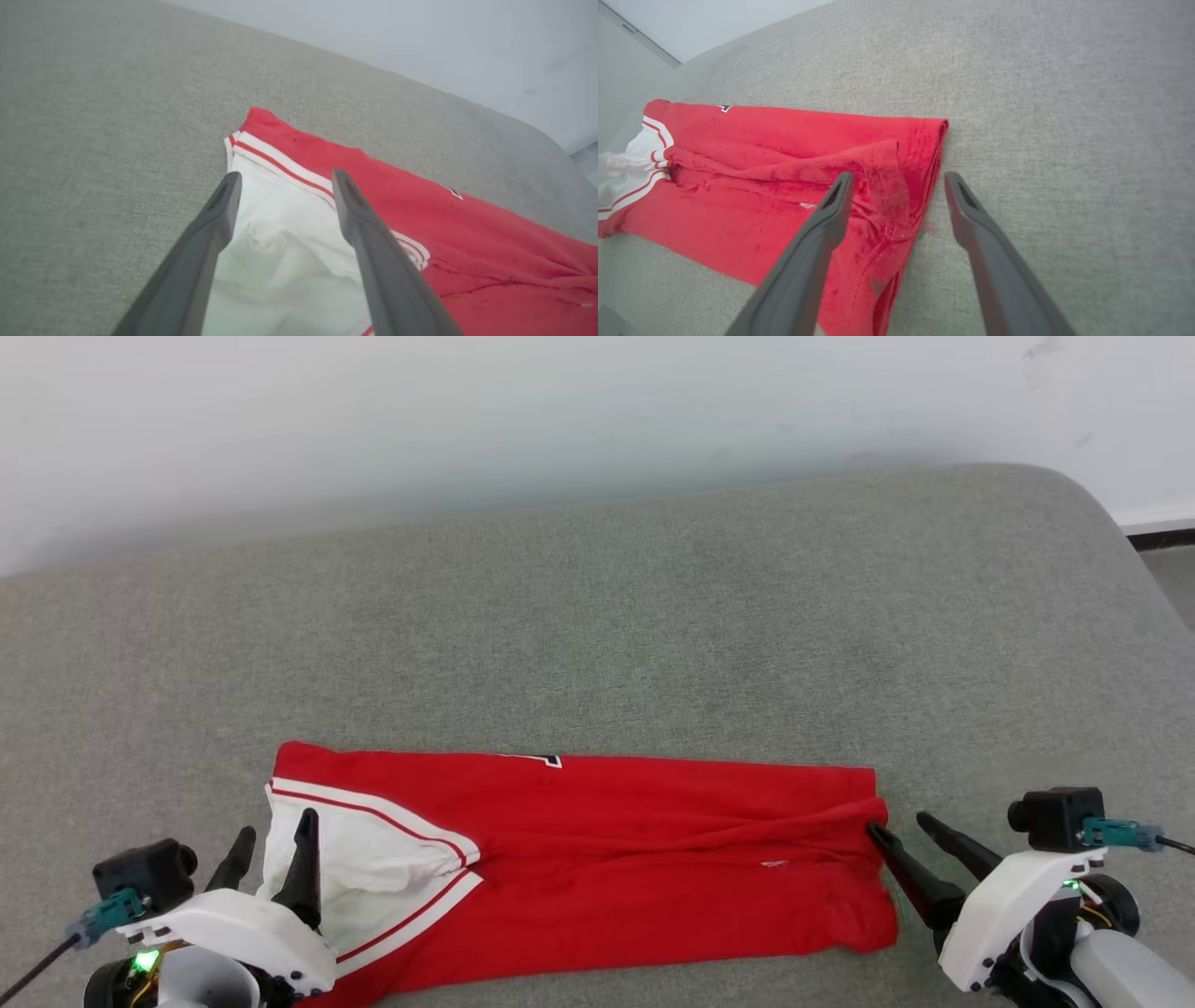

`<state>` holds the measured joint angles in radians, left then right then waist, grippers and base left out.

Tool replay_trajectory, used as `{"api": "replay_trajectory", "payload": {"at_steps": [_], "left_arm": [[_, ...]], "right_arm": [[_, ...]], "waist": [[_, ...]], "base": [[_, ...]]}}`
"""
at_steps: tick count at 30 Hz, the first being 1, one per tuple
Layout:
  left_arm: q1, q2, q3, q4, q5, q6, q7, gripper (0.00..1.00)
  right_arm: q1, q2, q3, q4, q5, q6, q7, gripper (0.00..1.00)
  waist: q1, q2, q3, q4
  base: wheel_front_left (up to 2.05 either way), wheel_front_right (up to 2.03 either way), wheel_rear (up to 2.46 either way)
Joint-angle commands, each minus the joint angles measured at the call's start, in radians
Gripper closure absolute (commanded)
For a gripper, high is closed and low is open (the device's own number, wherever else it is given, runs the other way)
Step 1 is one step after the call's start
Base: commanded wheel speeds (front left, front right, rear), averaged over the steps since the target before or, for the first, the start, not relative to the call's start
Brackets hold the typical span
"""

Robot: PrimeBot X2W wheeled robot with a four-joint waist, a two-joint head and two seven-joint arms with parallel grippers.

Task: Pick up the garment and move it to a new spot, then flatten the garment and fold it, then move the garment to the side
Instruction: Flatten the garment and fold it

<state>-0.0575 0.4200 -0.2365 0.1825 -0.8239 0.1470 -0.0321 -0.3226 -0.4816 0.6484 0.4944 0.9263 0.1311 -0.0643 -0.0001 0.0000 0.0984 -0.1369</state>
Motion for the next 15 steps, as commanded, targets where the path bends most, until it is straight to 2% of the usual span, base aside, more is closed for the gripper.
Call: {"api": "replay_trajectory", "payload": {"at_steps": [1, 7, 15], "left_arm": [[0.003, -0.006, -0.003, -0.008, 0.019, 0.011, -0.020, 0.00], [-0.009, -0.041, -0.030, -0.076, 0.110, 0.059, -0.131, 0.00], [-0.018, -0.069, -0.024, -0.144, 0.202, 0.102, -0.217, 0.00]], "right_arm": [[0.020, -0.002, -0.018, -0.007, -0.009, -0.001, 0.002, 0.00], [0.060, -0.016, -0.149, -0.030, -0.027, -0.001, 0.095, 0.00], [0.036, -0.029, -0.249, -0.045, -0.008, -0.001, 0.361, 0.00]], "waist": [[0.0001, 0.0000, -0.017, -0.005], [0.0001, 0.0000, -0.046, -0.011], [0.0001, 0.0000, -0.039, 0.026]], "base": [[0.00, 0.00, 0.00], [0.00, 0.00, 0.00], [0.00, 0.00, 0.00]]}}
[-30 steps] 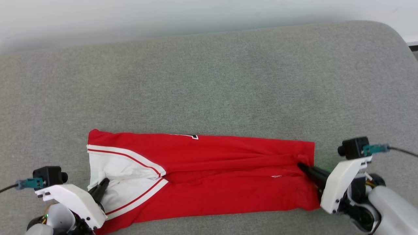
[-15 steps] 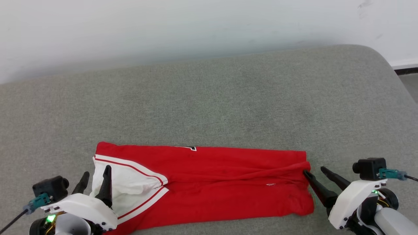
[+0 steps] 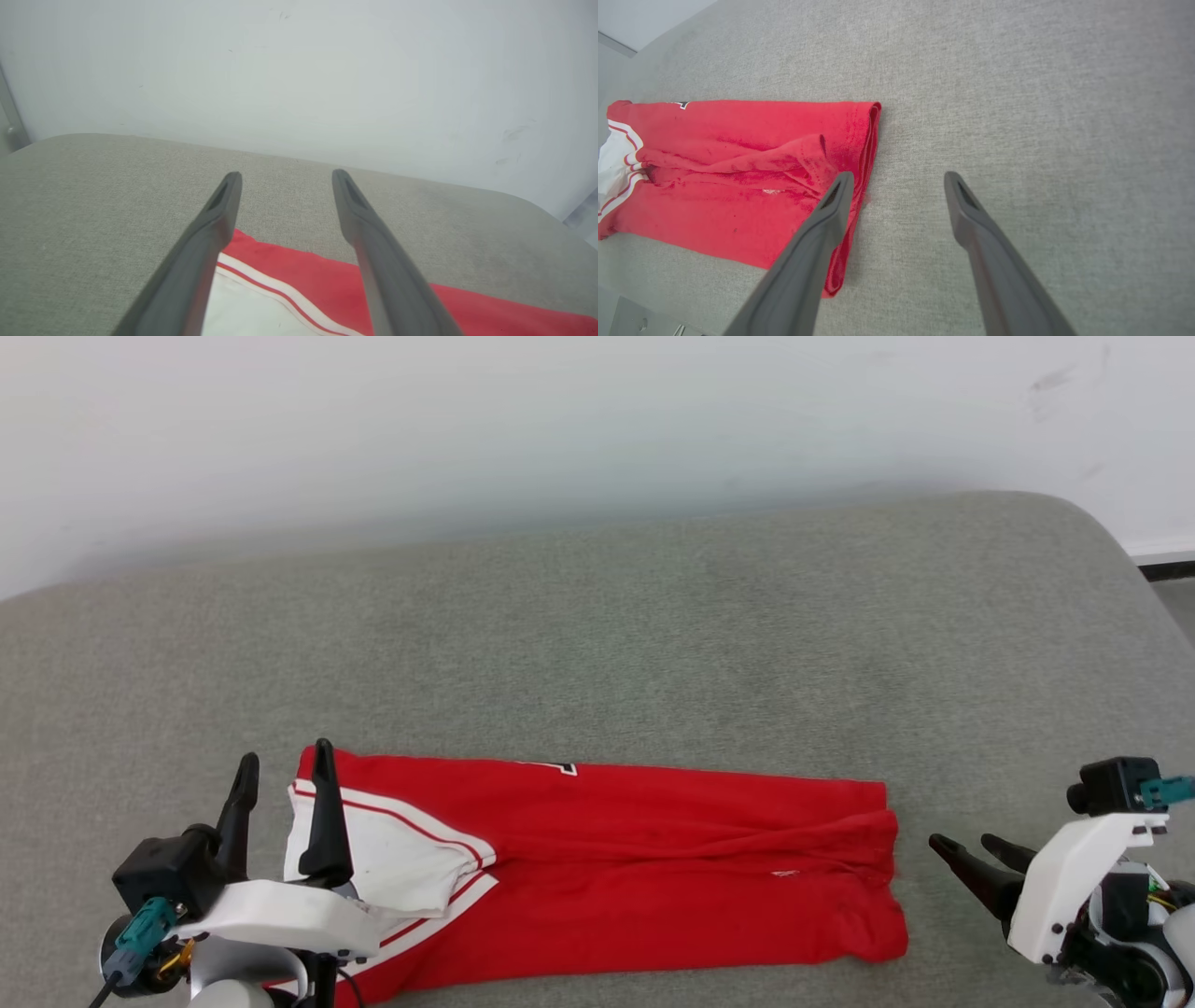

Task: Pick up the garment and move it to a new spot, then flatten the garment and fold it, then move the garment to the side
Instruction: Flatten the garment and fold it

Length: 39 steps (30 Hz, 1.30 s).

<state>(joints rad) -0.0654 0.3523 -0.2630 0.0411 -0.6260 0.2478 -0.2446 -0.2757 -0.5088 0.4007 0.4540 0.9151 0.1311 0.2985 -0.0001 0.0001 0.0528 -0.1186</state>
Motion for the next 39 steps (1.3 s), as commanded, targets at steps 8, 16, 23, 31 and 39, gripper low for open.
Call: {"api": "replay_trajectory", "payload": {"at_steps": [8, 16, 23, 31, 39], "left_arm": [[-0.029, -0.033, 0.024, -0.061, 0.082, 0.010, -0.020, 0.00], [-0.055, -0.064, 0.074, -0.101, 0.160, -0.013, -0.022, 0.00], [-0.048, -0.089, 0.112, -0.095, 0.209, -0.036, -0.023, 0.00], [-0.024, -0.104, 0.150, -0.071, 0.245, -0.061, -0.023, 0.00], [0.012, -0.107, 0.179, -0.051, 0.264, -0.069, -0.022, 0.00]], "right_arm": [[-0.072, 0.039, -0.008, -0.009, -0.007, -0.001, 0.177, 0.00], [-0.096, 0.099, 0.013, 0.076, 0.006, -0.001, 0.314, 0.00], [-0.071, 0.161, 0.031, 0.125, 0.023, -0.001, 0.428, 1.00], [-0.118, 0.132, -0.014, 0.051, -0.018, -0.001, 0.383, 1.00], [-0.108, 0.100, -0.072, 0.020, -0.057, -0.001, 0.333, 1.00]], "waist": [[0.0001, -0.0001, 0.072, 0.074], [0.0001, -0.0001, 0.120, 0.118], [0.0001, -0.0001, 0.126, 0.122], [0.0001, -0.0001, 0.097, 0.106], [0.0001, -0.0001, 0.054, 0.075]], "base": [[0.00, 0.00, 0.00], [0.00, 0.00, 0.00], [0.00, 0.00, 0.00], [0.00, 0.00, 0.00], [0.00, 0.00, 0.00]]}}
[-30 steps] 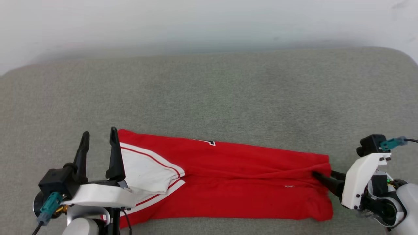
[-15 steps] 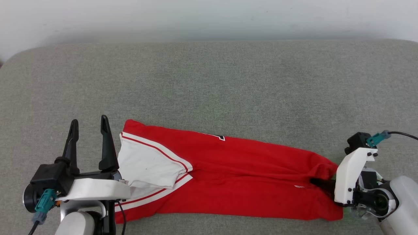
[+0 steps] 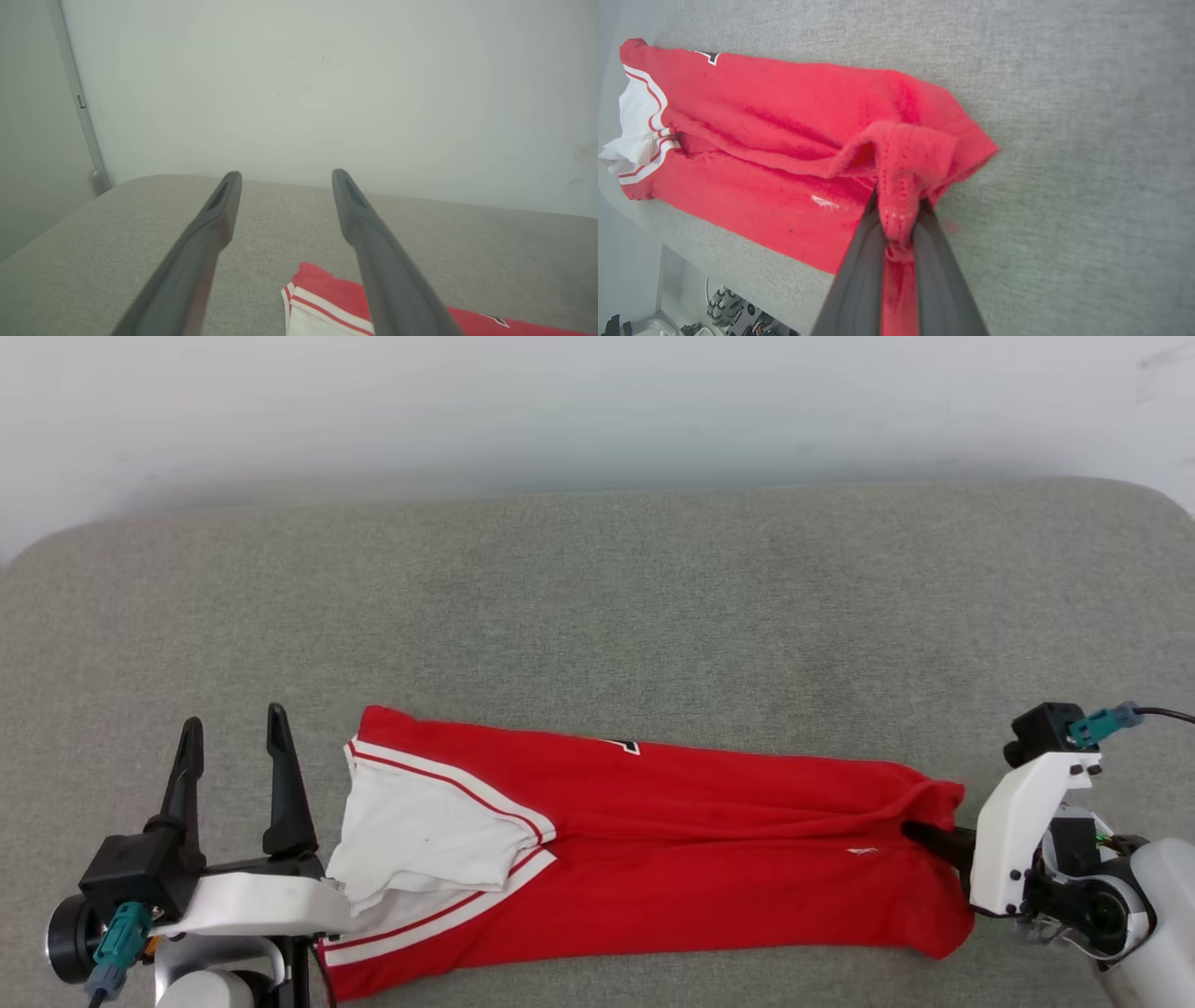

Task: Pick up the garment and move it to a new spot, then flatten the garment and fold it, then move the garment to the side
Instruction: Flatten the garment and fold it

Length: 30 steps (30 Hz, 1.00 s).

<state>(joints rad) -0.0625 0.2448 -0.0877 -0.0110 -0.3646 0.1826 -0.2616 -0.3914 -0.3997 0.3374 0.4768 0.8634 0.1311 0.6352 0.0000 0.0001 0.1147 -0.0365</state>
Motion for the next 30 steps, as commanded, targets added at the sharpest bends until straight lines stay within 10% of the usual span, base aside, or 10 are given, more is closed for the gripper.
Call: {"api": "replay_trajectory", "payload": {"at_steps": [1, 15, 30], "left_arm": [[0.014, 0.000, 0.007, 0.003, 0.004, -0.003, -0.005, 0.00], [0.037, -0.004, 0.023, 0.027, 0.015, -0.021, -0.005, 0.00], [0.026, -0.015, -0.001, 0.055, 0.028, -0.033, -0.005, 0.00]], "right_arm": [[0.013, -0.014, -0.017, -0.002, -0.008, -0.001, -0.005, 1.00], [0.060, -0.099, -0.235, 0.026, -0.040, -0.001, -0.032, 1.00], [0.069, 0.199, -0.384, -0.050, 0.365, -0.001, 0.259, 1.00]], "waist": [[0.0000, -0.0001, -0.012, -0.011], [0.0000, -0.0001, -0.038, -0.033], [0.0000, -0.0001, -0.056, -0.013]], "base": [[0.00, 0.00, 0.00], [0.00, 0.00, 0.00], [0.00, 0.00, 0.00]]}}
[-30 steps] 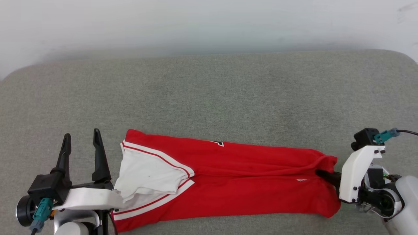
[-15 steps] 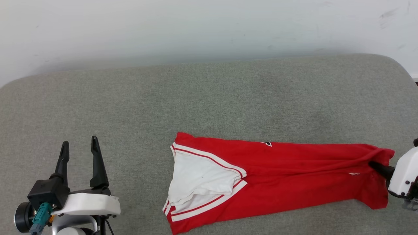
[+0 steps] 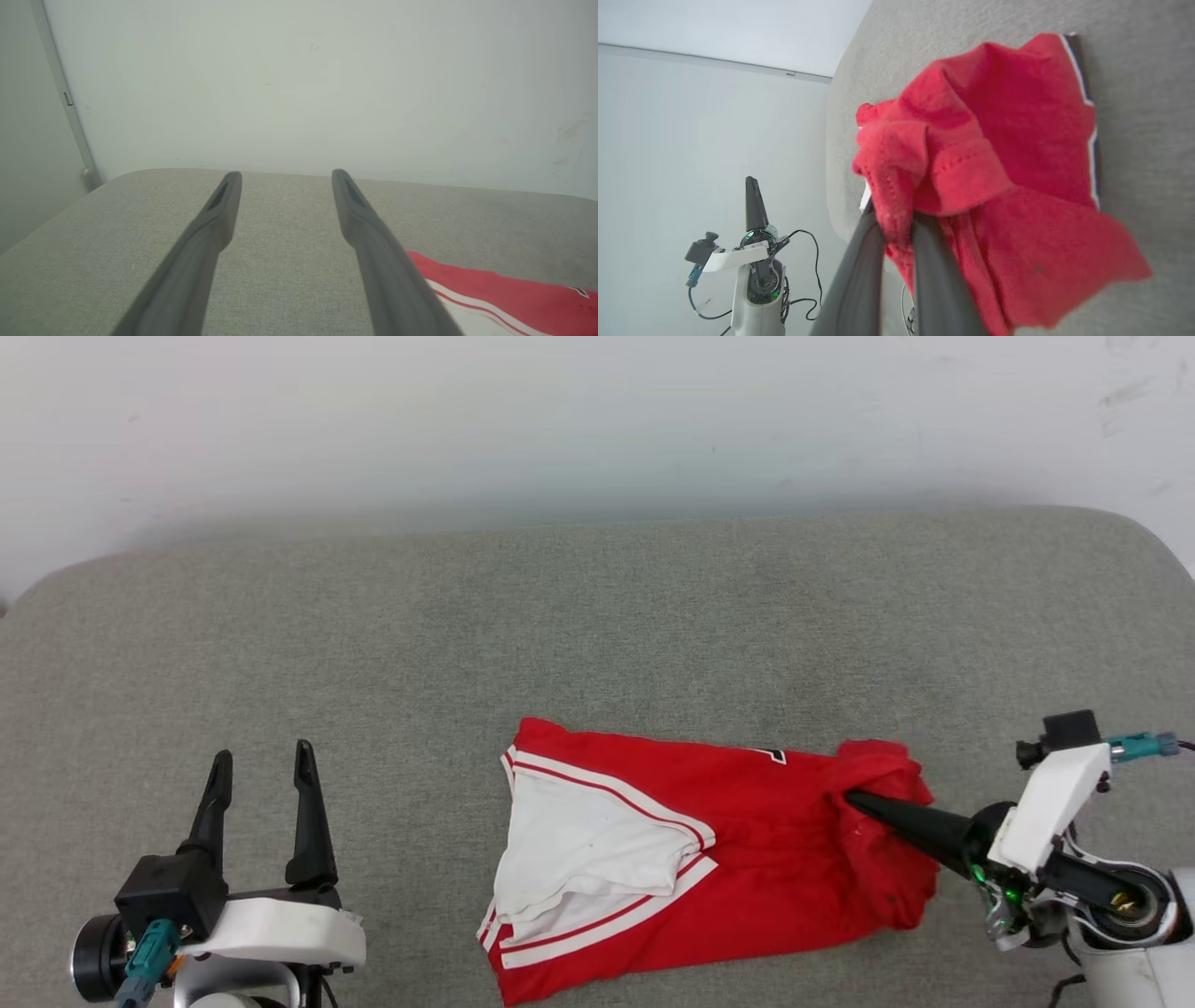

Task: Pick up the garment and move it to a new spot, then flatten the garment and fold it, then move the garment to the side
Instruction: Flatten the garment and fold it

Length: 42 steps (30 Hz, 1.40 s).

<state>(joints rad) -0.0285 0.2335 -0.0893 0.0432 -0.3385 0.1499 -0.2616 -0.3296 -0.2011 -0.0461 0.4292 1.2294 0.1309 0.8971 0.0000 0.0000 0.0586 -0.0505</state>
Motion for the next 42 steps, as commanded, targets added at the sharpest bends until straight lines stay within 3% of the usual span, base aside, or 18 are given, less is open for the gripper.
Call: {"api": "replay_trajectory", "payload": {"at_steps": [1, 6, 12, 30, 31, 32, 33, 34, 42], "left_arm": [[-0.012, -0.004, -0.003, 0.002, 0.003, 0.000, -0.005, 0.00], [-0.027, -0.006, -0.020, 0.012, 0.009, -0.008, -0.004, 0.00], [-0.050, -0.013, -0.039, 0.009, 0.012, -0.007, -0.004, 0.00], [-0.174, -0.091, -0.040, 0.022, 0.056, -0.052, -0.004, 0.00], [-0.176, -0.094, -0.037, 0.024, 0.058, -0.056, -0.004, 0.00], [-0.177, -0.098, -0.033, 0.026, 0.063, -0.061, -0.004, 0.00], [-0.178, -0.101, -0.030, 0.028, 0.066, -0.062, -0.005, 0.00], [-0.179, -0.103, -0.027, 0.031, 0.068, -0.066, -0.005, 0.00], [-0.158, -0.112, 0.003, 0.049, 0.089, -0.084, -0.005, 0.00]], "right_arm": [[0.007, 0.020, -0.002, -0.010, 0.021, 0.000, 0.010, 1.00], [0.003, 0.088, 0.028, -0.033, 0.070, 0.000, 0.064, 1.00], [-0.027, 0.138, 0.110, -0.046, 0.081, 0.000, 0.055, 1.00], [-0.125, 0.152, 0.412, -0.078, 0.068, 0.000, -0.120, 1.00], [-0.128, 0.152, 0.425, -0.081, 0.065, 0.000, -0.135, 0.96], [-0.129, 0.152, 0.437, -0.082, 0.063, 0.000, -0.149, 0.59], [-0.131, 0.152, 0.447, -0.082, 0.066, 0.000, -0.162, 0.08], [-0.136, 0.152, 0.459, -0.087, 0.070, 0.000, -0.175, 0.00], [-0.152, 0.076, 0.538, -0.162, 0.024, 0.000, -0.321, 0.00]], "waist": [[0.0000, 0.0000, 0.001, 0.004], [0.0000, 0.0000, 0.006, 0.022], [0.0000, 0.0000, 0.036, 0.043], [0.0000, 0.0000, 0.188, 0.097], [0.0000, 0.0000, 0.191, 0.097], [0.0000, 0.0000, 0.191, 0.096], [0.0000, 0.0000, 0.192, 0.096], [0.0000, 0.0000, 0.191, 0.095], [0.0000, 0.0000, 0.159, 0.072]], "base": [[0.00, 0.00, 0.00], [0.00, 0.00, 0.00], [0.00, 0.00, 0.00], [0.00, 0.00, 0.00], [0.00, 0.00, 0.00], [0.00, 0.00, 0.00], [0.00, 0.00, 0.00], [0.00, 0.00, 0.00], [0.00, 0.00, 0.00]]}}
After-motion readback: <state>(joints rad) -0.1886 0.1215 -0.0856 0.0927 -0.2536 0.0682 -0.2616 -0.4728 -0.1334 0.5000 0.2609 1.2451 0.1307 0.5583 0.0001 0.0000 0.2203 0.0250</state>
